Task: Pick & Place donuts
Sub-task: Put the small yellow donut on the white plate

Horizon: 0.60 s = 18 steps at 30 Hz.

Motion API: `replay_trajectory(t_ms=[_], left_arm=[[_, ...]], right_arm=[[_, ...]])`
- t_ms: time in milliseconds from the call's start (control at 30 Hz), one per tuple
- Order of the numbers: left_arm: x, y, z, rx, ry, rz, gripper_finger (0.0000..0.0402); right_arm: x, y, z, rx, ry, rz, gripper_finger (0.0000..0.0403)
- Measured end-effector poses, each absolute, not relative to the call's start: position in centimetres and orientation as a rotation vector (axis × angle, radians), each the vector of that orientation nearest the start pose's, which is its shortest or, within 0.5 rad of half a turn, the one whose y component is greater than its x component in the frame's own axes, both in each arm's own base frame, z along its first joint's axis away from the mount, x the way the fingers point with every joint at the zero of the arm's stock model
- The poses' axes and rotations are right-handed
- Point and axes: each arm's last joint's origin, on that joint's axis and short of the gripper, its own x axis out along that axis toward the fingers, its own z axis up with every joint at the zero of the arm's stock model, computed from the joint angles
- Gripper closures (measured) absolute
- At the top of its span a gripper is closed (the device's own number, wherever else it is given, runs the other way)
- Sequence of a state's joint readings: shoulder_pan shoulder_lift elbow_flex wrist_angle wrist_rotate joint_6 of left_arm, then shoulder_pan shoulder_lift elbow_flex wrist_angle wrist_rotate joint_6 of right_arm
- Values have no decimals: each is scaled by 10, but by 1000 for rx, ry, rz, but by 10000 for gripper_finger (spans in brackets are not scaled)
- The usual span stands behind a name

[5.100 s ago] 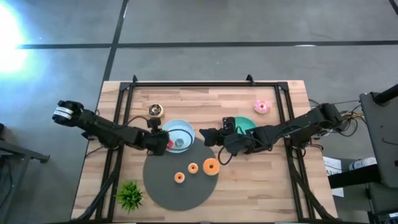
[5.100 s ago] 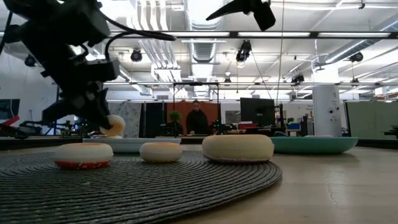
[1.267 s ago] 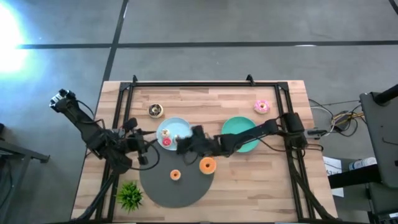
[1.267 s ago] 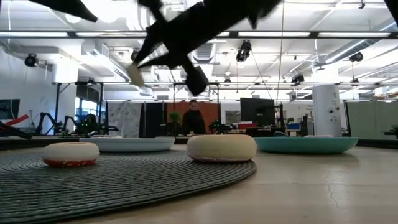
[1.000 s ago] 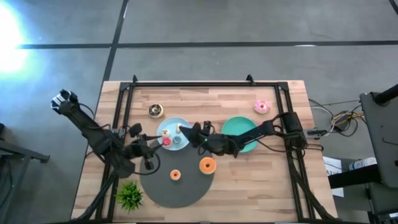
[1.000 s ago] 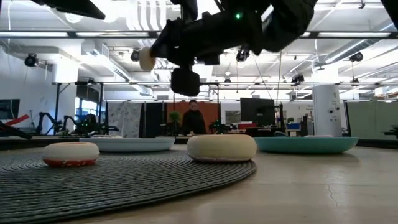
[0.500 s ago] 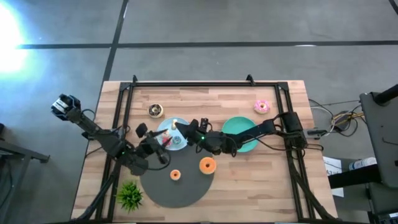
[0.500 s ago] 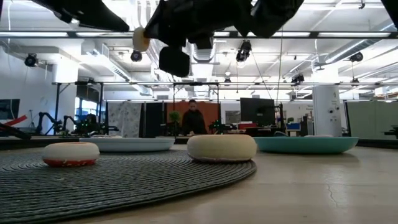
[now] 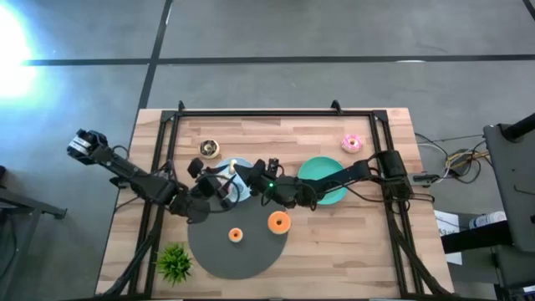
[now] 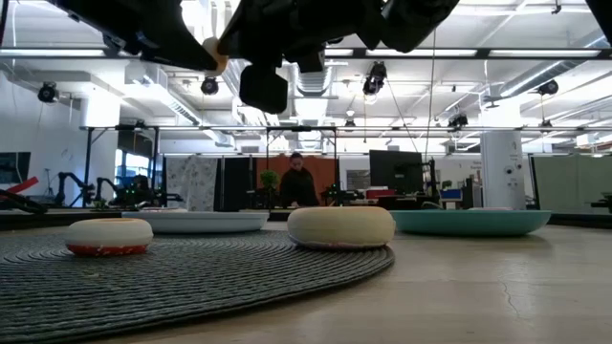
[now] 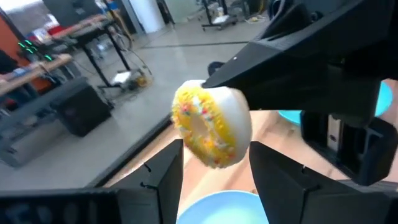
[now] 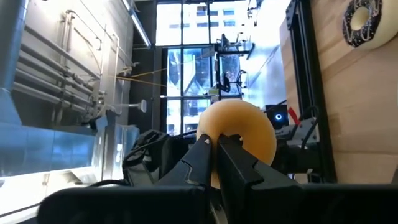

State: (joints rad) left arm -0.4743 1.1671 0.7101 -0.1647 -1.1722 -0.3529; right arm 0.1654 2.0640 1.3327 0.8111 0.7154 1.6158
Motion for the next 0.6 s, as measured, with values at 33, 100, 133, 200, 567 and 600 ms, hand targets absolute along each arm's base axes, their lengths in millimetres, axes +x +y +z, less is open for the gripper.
replay_trajectory(t_ms=[33, 100, 133, 200, 567, 600], left_arm=[[215, -80, 246, 122, 306, 722, 243], [217, -78, 245, 123, 310, 726, 243], [218, -77, 245, 125, 310, 732, 243], [219, -74, 244, 128, 315, 745, 243], [220, -70, 245, 207, 347, 757, 320], [220, -70, 245, 211, 350, 757, 335]], right_arm=[[454, 56, 224, 1608, -502, -367, 390], [454, 56, 224, 1607, -504, -370, 390], [454, 56, 224, 1608, -504, -369, 390], [454, 56, 224, 1610, -505, -369, 390], [454, 56, 215, 1608, -439, -431, 390], [453, 56, 214, 1607, -428, -443, 390]])
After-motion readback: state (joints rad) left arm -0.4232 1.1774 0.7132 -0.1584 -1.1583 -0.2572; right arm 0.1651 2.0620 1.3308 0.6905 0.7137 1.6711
